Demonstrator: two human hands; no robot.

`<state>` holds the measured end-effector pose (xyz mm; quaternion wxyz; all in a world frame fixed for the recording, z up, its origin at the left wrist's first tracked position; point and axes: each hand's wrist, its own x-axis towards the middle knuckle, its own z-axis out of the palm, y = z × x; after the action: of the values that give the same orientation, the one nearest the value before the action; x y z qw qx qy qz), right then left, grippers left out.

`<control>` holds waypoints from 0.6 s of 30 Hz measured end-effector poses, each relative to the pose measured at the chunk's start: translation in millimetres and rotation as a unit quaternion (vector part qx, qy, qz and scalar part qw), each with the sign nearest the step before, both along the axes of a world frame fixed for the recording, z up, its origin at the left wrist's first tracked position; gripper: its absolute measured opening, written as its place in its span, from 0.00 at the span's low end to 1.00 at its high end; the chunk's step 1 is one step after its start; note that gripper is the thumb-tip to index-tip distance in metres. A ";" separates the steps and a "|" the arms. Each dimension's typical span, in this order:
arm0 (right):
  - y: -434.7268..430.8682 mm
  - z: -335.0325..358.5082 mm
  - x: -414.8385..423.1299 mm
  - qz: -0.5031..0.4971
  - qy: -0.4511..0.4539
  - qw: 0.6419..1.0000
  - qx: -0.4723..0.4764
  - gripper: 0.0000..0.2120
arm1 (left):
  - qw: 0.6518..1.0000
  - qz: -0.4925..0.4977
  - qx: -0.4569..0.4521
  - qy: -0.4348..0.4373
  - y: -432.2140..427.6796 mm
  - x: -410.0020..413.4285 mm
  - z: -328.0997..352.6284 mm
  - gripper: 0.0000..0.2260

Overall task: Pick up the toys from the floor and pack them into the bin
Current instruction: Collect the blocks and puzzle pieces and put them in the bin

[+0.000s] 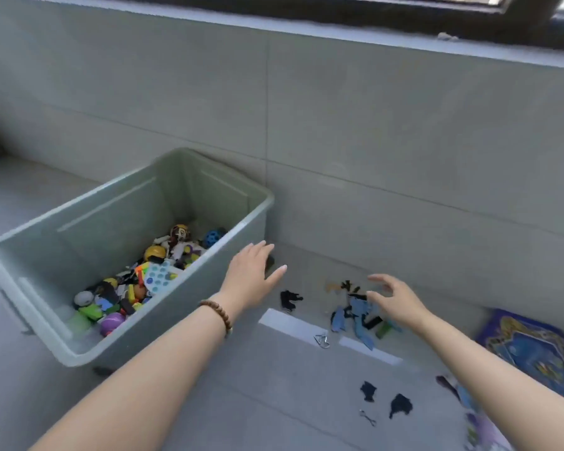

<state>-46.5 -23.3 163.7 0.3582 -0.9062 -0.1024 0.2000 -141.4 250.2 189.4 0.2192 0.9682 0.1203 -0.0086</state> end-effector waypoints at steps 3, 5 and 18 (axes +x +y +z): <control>-105.1 -33.2 -34.3 -0.094 0.024 0.995 -0.027 0.16 | 0.997 -0.067 -0.025 0.022 -79.4 13.0 -28.6 0.28; -163.0 -56.7 -69.4 -0.154 0.052 0.986 -0.034 0.16 | 0.991 -0.106 -0.055 0.059 -135.5 12.0 -54.4 0.28; -287.7 -203.6 -211.7 -0.278 0.151 0.949 0.010 0.19 | 0.911 -0.276 -0.084 0.296 -334.5 -54.2 -201.2 0.27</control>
<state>-258.3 -311.0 -39.9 0.4201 -0.8543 0.2069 0.2254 -195.6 -84.3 -11.8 0.2426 0.8939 -0.0932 -0.3652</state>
